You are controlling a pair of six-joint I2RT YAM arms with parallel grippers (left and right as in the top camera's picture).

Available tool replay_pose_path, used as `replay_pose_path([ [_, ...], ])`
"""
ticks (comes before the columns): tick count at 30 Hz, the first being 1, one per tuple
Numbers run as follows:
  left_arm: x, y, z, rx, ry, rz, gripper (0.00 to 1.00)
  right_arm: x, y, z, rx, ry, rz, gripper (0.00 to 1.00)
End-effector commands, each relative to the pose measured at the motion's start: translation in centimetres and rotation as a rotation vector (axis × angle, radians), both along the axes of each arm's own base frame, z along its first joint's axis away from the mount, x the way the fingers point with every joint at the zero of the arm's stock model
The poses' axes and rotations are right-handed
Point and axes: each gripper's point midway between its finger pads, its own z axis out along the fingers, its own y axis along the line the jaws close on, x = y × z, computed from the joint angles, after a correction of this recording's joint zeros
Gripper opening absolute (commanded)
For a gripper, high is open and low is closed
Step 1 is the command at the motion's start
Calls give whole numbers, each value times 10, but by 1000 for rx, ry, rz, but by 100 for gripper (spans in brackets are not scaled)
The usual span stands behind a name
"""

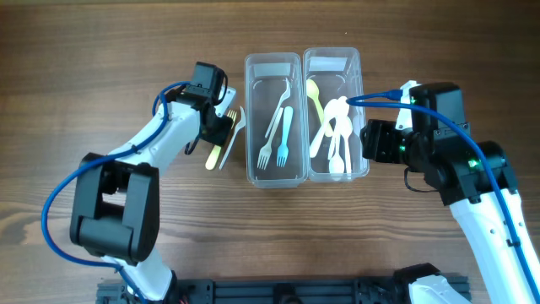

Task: Pack container
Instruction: 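Grasp the yellow fork beside the container with the left gripper, then place the yellow fork into the left container and release it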

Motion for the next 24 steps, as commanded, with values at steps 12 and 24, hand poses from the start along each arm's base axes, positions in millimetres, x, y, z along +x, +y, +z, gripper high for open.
replay_pose_path([
  [12, -8, 3, -39, 20, 103, -20, 41, 3, -3, 5, -8, -13, -19, 73],
  [24, -4, 2, 9, -10, 50, 44, 4, 1, -4, 4, -11, -3, -19, 73],
])
